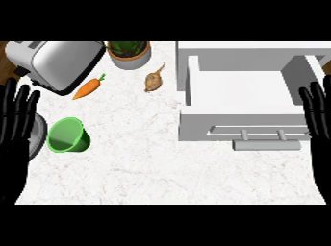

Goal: Pick up the cup, place it into the drawer and close the drawer

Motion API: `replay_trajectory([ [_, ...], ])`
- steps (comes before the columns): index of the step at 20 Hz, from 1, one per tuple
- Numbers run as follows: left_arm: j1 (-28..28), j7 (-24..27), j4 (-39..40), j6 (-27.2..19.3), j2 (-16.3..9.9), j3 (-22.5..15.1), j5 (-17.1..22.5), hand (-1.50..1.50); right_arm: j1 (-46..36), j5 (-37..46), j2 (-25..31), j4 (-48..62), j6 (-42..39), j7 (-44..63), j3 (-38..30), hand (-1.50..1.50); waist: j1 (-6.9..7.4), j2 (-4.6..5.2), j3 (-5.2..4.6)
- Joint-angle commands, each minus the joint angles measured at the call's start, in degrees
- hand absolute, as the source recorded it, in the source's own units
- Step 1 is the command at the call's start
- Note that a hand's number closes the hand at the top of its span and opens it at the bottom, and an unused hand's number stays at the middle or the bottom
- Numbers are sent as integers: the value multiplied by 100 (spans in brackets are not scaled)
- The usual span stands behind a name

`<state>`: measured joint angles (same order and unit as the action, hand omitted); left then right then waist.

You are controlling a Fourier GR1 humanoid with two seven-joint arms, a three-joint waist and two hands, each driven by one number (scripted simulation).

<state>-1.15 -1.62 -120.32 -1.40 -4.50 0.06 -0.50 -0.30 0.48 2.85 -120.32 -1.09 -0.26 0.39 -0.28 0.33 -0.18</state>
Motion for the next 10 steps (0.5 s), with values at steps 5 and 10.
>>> replay_trajectory([
  [5,244,646,724,2018,-1127,1015,2146,-150,-82,-146,151,-38,-121,-94,-218,-150,-6,-31,5],
  [10,89,50,1895,2454,-1226,1453,3361,-150,-226,-148,356,186,-487,750,229,-150,27,-18,6],
])
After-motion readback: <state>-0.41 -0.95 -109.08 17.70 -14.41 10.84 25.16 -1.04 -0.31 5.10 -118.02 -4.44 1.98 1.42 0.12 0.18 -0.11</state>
